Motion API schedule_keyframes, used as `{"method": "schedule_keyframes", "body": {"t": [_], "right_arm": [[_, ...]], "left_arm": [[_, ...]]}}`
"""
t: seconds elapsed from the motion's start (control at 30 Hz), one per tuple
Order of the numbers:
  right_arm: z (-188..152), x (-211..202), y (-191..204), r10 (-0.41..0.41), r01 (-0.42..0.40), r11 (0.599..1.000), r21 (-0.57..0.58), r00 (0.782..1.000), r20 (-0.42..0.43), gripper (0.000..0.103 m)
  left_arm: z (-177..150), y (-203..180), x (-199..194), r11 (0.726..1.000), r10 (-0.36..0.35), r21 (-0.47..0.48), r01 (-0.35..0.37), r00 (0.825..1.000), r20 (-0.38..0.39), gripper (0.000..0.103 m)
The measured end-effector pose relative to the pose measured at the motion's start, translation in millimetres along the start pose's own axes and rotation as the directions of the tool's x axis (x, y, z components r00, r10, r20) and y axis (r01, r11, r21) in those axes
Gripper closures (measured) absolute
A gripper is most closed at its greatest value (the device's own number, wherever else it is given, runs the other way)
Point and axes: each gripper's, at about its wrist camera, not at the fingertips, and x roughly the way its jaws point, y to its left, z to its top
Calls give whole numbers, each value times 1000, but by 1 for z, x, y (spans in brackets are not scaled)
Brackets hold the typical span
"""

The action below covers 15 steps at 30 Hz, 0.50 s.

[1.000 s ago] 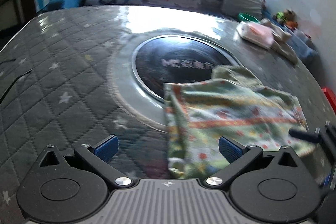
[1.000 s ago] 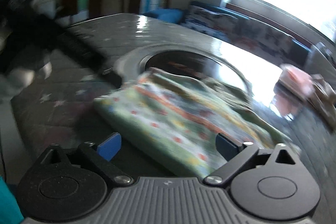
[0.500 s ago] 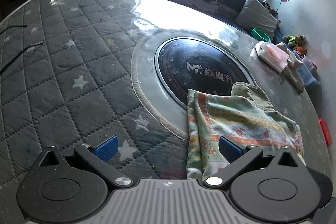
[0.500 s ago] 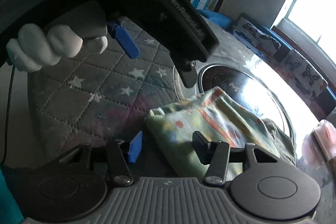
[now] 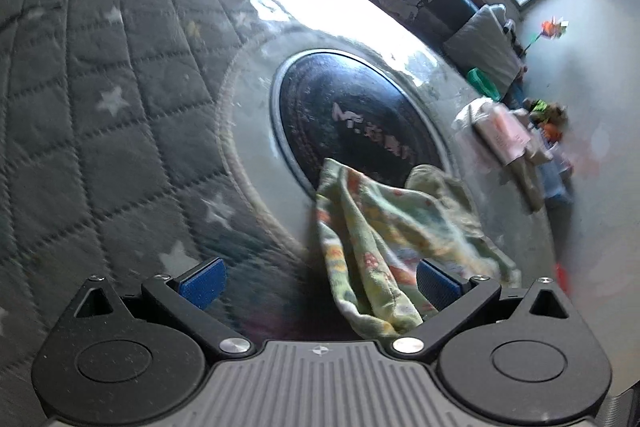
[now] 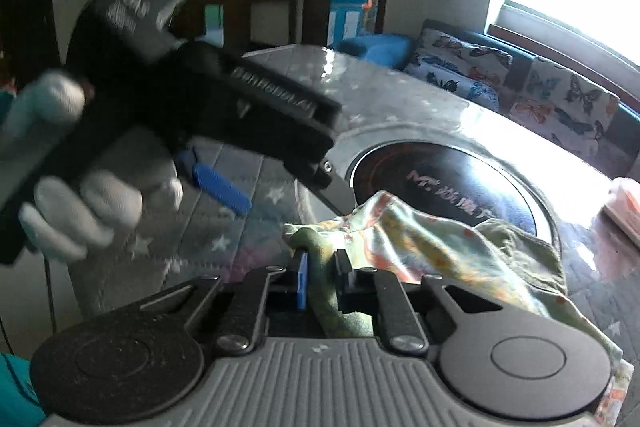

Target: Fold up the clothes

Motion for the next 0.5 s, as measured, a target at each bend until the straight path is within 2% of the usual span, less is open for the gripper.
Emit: {"method": "schedule_keyframes", "body": {"t": [0.1,0.3,0.4,0.43,0.47,0.5], "right_arm": [[2,-10,-8,4,-5,999,37,1000,27,92],[-4,-28,-21,14,-19,996,84,998,66,92],[-8,-31,-21,27,-33,996,85,997,73,93],[-9,-31,-20,35,-40,996,79,997,70,93],[-10,-29,-19,40,-45,996,76,997,67,93],[-11,-27,-18,44,-49,996,74,997,65,91]], "left_arm": [[0,-2,9,996,-66,-55,64,997,-38,1],[0,-8,33,978,-175,-132,161,979,-105,22],[1,-9,45,967,-217,-162,196,968,-126,49],[0,-9,48,966,-222,-164,200,966,-132,64],[0,-9,50,965,-225,-165,202,965,-138,74],[-1,-9,52,965,-228,-165,204,963,-143,77]]}}
